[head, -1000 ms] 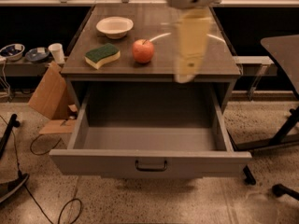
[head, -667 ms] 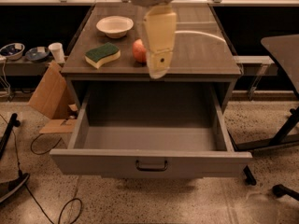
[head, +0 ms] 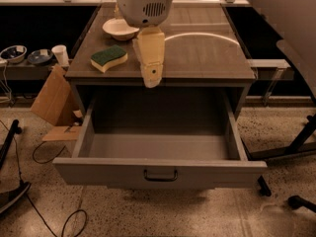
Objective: Place sponge into top drawer
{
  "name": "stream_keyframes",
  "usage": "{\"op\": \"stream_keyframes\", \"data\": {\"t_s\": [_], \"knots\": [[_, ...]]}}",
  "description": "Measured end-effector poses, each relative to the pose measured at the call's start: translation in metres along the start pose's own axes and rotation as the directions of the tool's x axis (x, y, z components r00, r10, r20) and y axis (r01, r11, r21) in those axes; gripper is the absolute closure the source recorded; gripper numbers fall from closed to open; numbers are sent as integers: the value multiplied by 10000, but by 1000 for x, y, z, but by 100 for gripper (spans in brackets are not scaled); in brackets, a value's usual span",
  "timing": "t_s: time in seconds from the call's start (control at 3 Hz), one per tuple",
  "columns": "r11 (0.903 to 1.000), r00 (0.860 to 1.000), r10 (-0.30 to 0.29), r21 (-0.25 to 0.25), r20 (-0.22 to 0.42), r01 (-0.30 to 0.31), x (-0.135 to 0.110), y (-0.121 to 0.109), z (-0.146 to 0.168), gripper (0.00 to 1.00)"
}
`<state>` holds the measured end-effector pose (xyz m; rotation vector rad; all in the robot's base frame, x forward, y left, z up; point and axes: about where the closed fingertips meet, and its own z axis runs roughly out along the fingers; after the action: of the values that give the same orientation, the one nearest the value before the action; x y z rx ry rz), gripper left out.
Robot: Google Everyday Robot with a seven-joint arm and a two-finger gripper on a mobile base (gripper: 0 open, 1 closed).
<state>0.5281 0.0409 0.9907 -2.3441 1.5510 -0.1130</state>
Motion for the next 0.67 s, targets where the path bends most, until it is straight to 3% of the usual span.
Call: {"op": "stream_keyframes", "data": {"t_s": [0.33, 0.67], "knots": [[10000, 10000, 0, 1, 1, 0, 0, 0, 0, 0], [9985, 9982, 547, 51, -238, -546, 6, -3, 9, 0]]}}
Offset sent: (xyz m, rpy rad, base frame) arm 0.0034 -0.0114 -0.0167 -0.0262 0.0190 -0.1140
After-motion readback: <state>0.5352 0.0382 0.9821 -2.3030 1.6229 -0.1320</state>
